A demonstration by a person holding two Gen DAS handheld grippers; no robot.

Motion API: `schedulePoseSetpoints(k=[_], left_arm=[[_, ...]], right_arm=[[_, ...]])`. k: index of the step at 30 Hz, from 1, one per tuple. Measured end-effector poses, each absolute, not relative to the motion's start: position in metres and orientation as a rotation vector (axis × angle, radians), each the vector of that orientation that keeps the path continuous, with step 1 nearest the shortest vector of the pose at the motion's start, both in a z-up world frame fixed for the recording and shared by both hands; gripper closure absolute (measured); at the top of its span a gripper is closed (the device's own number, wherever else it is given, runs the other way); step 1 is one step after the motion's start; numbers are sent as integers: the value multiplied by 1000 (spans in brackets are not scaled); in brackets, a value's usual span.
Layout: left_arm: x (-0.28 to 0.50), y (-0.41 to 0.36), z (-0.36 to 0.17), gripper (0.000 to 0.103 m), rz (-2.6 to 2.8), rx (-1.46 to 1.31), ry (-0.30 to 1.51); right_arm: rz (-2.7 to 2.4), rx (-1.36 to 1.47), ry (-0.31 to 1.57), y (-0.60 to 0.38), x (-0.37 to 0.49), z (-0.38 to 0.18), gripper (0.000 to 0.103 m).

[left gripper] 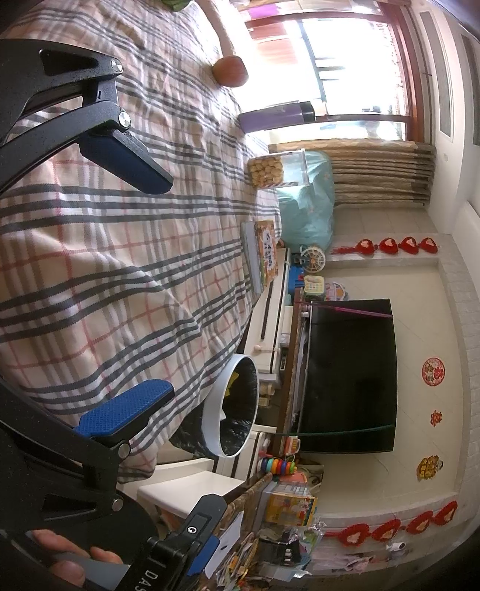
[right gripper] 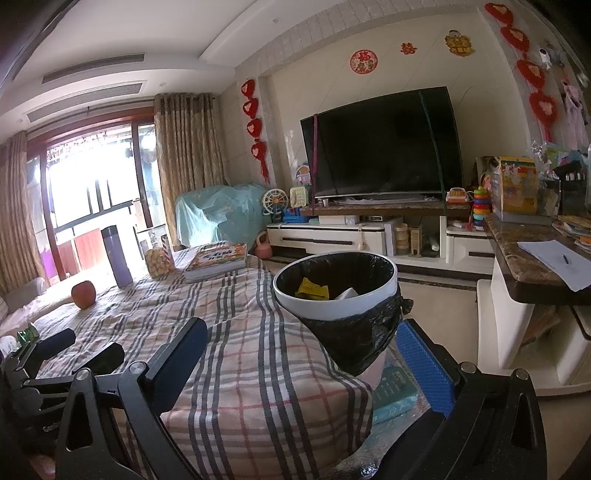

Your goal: Collect trash

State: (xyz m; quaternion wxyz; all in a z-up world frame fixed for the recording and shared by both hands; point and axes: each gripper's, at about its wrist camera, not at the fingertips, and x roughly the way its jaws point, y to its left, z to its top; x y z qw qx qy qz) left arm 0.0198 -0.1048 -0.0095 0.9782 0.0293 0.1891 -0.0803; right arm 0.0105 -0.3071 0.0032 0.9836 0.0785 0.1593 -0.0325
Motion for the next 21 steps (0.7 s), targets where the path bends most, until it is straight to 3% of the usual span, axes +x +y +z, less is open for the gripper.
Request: schedulePoseSetpoints(k=[21], left_arm=[[18,-99,-13,0,-167,34,400]], right_arm=[[-35,159,356,-306,16,0,0]])
